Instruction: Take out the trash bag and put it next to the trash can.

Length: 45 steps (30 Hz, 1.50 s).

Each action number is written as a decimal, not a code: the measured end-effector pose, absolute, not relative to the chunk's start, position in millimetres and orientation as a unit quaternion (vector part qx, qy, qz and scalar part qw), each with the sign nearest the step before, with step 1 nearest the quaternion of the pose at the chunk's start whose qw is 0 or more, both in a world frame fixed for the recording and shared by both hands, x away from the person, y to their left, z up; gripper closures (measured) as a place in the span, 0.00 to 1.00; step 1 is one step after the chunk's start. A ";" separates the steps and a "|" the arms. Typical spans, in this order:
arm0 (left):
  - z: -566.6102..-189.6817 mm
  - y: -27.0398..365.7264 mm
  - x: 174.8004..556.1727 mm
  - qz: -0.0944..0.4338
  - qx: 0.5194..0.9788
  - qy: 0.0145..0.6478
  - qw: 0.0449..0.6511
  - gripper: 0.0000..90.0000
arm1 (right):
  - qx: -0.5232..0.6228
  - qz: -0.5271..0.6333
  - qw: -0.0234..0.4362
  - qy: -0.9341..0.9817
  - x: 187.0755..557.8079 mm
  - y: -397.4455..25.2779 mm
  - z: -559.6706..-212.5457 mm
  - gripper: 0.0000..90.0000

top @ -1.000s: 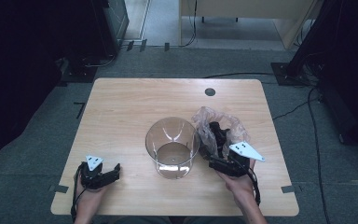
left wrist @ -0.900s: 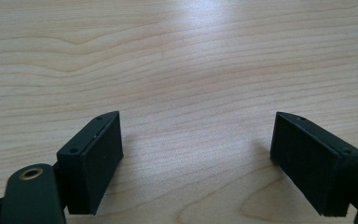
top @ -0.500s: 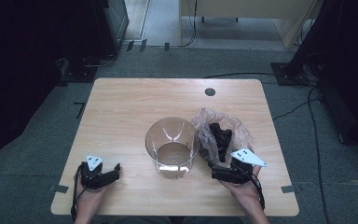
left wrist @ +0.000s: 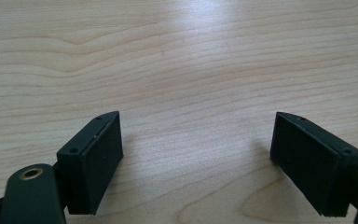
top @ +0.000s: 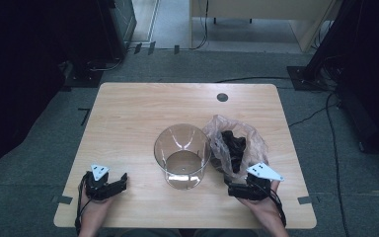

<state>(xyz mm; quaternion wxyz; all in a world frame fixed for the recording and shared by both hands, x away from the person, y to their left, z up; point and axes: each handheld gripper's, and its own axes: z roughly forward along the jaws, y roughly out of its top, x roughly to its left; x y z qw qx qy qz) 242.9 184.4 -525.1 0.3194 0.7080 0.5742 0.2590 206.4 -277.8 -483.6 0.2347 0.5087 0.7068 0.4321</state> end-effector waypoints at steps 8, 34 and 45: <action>-525.1 184.4 242.9 0.259 0.708 0.574 0.319 0.18 | 0.520 0.417 0.237 0.707 201.0 -292.5 -490.7 0.03; -525.1 184.4 242.8 0.259 0.708 0.574 0.319 0.18 | 0.573 0.357 0.268 0.687 191.3 -357.8 -512.0 0.05; -525.1 184.3 242.7 0.259 0.708 0.574 0.319 0.18 | 0.599 0.328 0.281 0.674 193.5 -377.8 -519.4 0.06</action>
